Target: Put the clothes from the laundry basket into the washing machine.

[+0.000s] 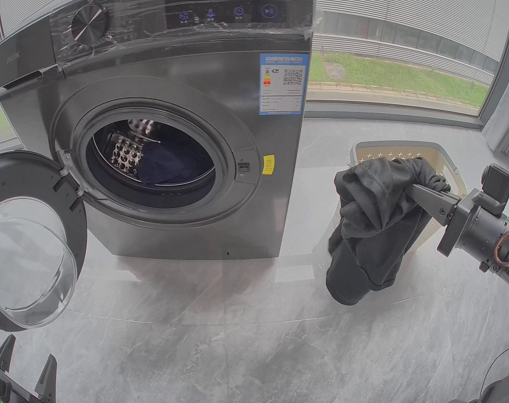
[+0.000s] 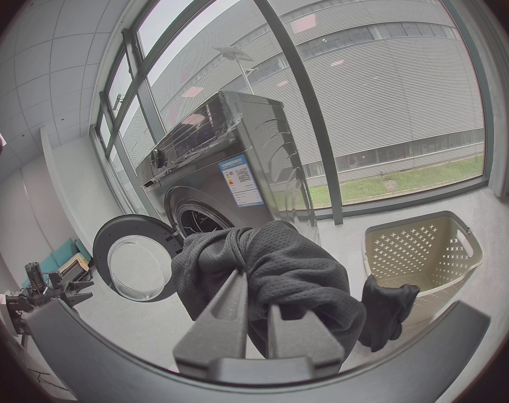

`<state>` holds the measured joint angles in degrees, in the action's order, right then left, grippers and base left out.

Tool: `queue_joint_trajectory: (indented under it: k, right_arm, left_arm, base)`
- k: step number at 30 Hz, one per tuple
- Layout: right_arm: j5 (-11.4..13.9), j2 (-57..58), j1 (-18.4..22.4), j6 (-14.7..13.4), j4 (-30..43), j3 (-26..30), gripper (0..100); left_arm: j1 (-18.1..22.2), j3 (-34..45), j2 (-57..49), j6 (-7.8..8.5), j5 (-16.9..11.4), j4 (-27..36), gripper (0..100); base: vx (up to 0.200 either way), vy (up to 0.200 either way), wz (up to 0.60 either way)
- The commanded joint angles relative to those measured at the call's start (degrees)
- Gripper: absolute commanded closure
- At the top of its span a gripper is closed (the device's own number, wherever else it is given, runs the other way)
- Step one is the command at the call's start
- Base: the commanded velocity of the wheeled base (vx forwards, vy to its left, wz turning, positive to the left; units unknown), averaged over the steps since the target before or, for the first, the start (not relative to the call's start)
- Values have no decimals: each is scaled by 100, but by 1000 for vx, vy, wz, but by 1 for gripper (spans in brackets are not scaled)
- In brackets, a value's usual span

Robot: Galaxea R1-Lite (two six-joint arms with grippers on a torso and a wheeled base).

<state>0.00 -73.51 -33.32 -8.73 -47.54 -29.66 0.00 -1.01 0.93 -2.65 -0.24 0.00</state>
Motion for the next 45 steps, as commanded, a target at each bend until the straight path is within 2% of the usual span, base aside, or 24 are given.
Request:
queue_joint_trajectory:
  k: [1, 7, 19, 28, 45]
  right_arm:
    - [0, -41, -17, -6, -1, 4, 100]
    - [0, -41, -8, -6, -1, 4, 100]
    - [0, -41, -8, -24, -1, 4, 100]
    - [0, -49, 1, -24, -1, 4, 100]
    - [9, -93, 1, -103, -9, -49, 100]
  left_arm:
    - [0, 92, -93, -8, 7, 0, 0]
    - [0, 92, -93, -8, 7, 0, 0]
    - [0, 92, -93, -8, 16, 0, 0]
    - [0, 92, -93, -8, 77, 0, 0]
    - [-9, 92, -93, -8, 77, 0, 0]
  base:
    - [0, 0, 0]
    - [0, 0, 0]
    - [-200, 0, 0]
    - [0, 0, 0]
    - [0, 200, 0]
